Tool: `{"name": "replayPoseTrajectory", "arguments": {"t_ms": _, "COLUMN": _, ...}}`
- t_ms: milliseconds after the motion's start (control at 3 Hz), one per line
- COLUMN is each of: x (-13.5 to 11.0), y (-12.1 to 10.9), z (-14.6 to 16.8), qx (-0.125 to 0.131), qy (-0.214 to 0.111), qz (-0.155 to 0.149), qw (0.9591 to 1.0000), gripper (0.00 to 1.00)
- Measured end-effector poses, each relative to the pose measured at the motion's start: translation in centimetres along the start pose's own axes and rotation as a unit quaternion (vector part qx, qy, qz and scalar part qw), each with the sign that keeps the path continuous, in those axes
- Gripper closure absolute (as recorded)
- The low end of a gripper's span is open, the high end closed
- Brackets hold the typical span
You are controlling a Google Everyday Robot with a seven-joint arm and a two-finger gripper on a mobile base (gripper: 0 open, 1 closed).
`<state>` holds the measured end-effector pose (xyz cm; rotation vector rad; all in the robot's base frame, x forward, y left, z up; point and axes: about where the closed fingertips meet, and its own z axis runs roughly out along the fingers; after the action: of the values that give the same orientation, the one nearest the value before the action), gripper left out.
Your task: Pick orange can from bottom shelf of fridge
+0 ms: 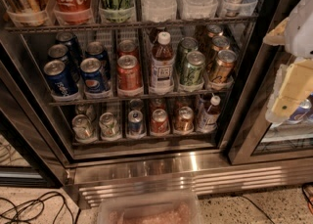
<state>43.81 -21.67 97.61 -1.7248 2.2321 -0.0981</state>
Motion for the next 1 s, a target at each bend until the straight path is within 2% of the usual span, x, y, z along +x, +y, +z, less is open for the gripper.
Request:
{"name": "replayPoseTrajectory", "arguments": {"t_ms": 333, "x": 0.0, "y": 0.0, "z": 0.0, "qx": 0.0, "qy": 0.0, "qz": 0.0, "qw": 1.0, "gripper": 0.0}}
{"name": "replayPoseTrajectory", "arguments": {"t_ms": 667, "x": 0.0, "y": 0.0, "z": 0.0, "qx": 0.0, "qy": 0.0, "qz": 0.0, "qw": 1.0, "gripper": 0.19}}
{"name": "replayPoseTrajectory", "arguments": {"t_ms": 1000, "x": 0.2, "y": 0.8, "z": 1.8, "qx": 0.007, "qy": -0.018, "qz": 0.016, "qw": 0.9997, "gripper": 0.42}}
